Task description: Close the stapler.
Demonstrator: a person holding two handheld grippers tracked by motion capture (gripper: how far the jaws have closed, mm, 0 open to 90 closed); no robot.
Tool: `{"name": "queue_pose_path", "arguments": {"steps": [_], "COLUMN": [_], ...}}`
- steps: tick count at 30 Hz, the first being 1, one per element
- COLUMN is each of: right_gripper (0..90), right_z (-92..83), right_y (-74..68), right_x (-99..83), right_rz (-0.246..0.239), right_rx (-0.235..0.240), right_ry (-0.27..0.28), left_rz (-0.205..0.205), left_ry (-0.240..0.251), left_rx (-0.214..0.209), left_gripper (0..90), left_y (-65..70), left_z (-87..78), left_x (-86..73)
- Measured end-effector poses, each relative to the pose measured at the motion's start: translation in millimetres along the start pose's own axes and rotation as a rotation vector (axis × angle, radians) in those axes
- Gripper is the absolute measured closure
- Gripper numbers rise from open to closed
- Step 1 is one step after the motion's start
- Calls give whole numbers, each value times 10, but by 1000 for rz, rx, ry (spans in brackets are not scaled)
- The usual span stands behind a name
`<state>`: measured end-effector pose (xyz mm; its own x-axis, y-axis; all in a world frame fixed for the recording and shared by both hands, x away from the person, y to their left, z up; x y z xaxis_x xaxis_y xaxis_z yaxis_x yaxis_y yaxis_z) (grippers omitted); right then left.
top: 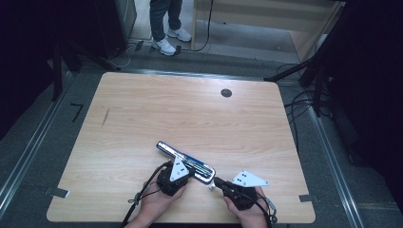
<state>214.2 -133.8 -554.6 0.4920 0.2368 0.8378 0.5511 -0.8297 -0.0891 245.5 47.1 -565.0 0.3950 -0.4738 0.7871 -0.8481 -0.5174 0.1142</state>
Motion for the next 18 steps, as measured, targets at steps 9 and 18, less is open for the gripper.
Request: {"name": "queue_pose_path", "arguments": {"steps": [9, 18], "right_gripper": [900, 900], "right_z": [79, 154], "right_y": [-166, -254], "right_x": [-96, -146], "right_rz": [-35, -90], "right_rx": [27, 25], "right_ry": [-45, -71], "left_rz": [-2, -1], "left_ry": [-2, -2], "left_rx": [-4, -3], "left_gripper": [900, 900], "left_y": [-1, 1], "left_z": [-4, -3], "left_x": [-2, -1]}}
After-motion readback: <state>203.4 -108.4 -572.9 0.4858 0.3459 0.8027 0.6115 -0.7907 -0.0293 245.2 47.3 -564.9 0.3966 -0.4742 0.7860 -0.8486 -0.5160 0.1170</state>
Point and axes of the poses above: each handheld gripper's, and its own axes: z roughly forward along the jaws, x roughly out of its top, y roughly to its right, the point moved 5 cm from there along z, roughly forward along the jaws, and after that the axes turned 13 degrees about -x, right-handed, at the moved point
